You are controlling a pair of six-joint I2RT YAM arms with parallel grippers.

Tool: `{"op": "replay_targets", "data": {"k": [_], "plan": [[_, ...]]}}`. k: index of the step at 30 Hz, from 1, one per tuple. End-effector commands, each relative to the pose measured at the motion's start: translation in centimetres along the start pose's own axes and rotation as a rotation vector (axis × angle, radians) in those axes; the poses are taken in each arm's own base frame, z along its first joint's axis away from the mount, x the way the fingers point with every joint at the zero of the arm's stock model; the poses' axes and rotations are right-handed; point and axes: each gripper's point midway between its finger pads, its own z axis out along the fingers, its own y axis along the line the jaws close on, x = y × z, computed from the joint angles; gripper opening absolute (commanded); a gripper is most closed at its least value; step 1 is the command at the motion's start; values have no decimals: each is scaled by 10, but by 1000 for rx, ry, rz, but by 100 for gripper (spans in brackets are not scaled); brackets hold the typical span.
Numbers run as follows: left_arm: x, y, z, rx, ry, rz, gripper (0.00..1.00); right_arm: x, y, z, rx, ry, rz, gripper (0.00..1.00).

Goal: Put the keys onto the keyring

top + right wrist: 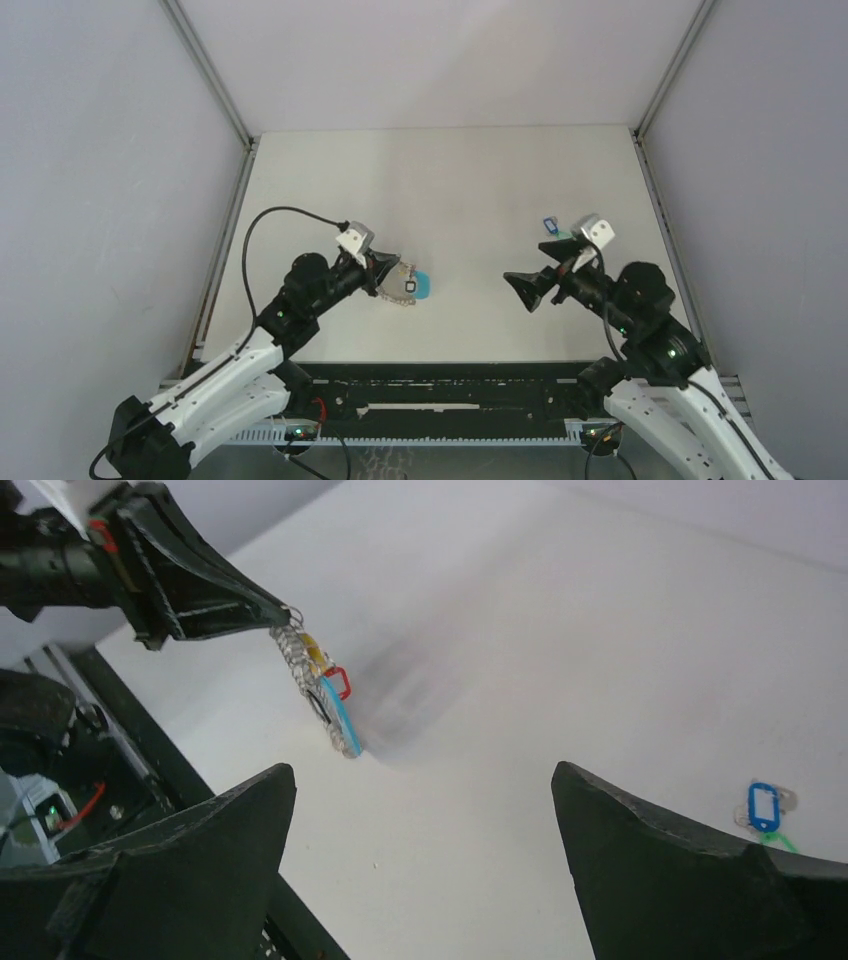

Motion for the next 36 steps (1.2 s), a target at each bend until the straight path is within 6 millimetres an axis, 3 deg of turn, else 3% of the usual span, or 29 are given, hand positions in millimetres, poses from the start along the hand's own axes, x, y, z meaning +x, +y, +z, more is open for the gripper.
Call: {"op": "replay_targets", "data": {"k": [1, 6, 13, 19, 23, 26, 28, 32, 36], "plan": [[-34, 10, 10, -80, 26, -36, 0, -15, -11, -20, 101, -125, 79, 100], [-24, 21, 39, -108, 150, -42, 0, 0, -23, -32, 184, -111, 122, 100], [-1, 34, 100, -94, 286, -42, 0, -1, -39, -51, 292, -220, 190, 100], [41, 45, 148, -68, 414, -67, 0, 1, -45, -60, 332, -224, 187, 100], [65, 48, 169, -58, 471, -93, 1, 5, -48, -61, 354, -204, 192, 99], [78, 49, 174, -63, 499, -117, 7, 7, -49, -60, 363, -195, 193, 99], [76, 51, 173, -79, 493, -121, 15, 7, -50, -60, 366, -189, 193, 99], [52, 61, 161, -154, 437, -100, 29, 8, -52, -62, 382, -180, 192, 99], [23, 71, 136, -240, 359, -83, 38, 9, -54, -64, 400, -169, 195, 100]]}}
